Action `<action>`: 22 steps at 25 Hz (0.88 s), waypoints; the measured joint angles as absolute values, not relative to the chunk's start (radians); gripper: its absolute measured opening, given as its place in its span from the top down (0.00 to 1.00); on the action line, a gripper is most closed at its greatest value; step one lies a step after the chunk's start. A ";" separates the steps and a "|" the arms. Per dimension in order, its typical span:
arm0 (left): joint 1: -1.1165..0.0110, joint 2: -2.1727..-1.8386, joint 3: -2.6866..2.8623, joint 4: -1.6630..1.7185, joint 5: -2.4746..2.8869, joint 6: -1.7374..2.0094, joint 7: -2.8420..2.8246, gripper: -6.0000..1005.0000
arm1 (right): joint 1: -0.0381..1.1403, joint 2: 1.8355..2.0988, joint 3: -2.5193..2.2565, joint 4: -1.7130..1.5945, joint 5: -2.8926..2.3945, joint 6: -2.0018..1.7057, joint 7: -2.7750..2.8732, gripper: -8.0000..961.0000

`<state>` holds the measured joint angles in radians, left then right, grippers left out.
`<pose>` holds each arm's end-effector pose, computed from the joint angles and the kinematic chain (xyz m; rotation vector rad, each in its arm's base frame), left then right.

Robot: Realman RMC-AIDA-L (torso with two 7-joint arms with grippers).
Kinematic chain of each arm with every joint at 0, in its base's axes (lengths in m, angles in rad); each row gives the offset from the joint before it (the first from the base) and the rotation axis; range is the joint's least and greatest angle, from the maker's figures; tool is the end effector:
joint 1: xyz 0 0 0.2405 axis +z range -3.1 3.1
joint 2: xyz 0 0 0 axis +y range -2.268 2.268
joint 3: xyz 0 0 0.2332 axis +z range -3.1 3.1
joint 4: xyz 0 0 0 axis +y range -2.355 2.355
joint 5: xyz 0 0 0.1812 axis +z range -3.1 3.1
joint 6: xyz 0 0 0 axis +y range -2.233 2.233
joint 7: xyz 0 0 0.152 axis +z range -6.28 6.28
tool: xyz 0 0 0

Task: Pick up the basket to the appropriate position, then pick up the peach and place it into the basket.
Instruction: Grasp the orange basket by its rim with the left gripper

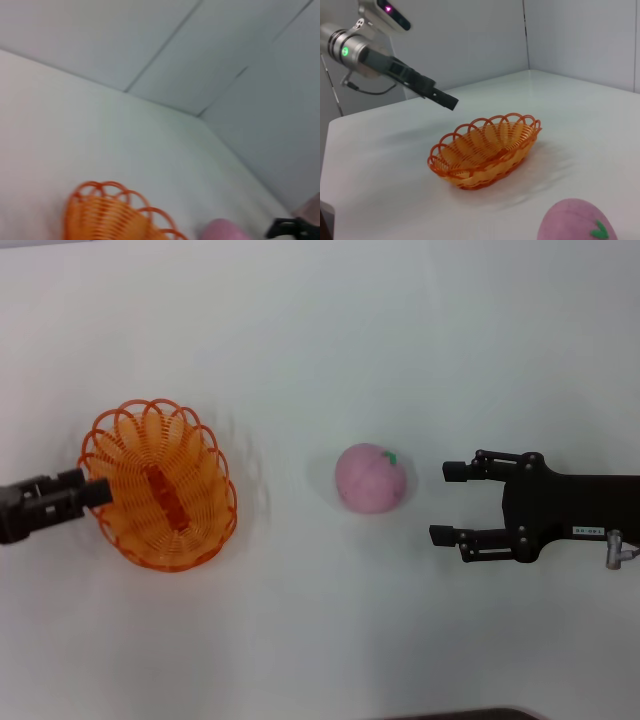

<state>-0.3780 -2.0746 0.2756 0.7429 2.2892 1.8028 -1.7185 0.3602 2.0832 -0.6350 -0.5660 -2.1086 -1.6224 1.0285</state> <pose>-0.2870 0.2372 0.0405 -2.4540 -1.3601 -0.7854 0.2755 0.2332 -0.0142 -2.7817 0.4787 0.6153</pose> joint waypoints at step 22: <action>-0.441 -2.147 0.773 1.170 2.405 1.514 -1.916 0.23 | 0.367 2.081 -0.635 -0.566 -2.114 -1.621 1.033 0.11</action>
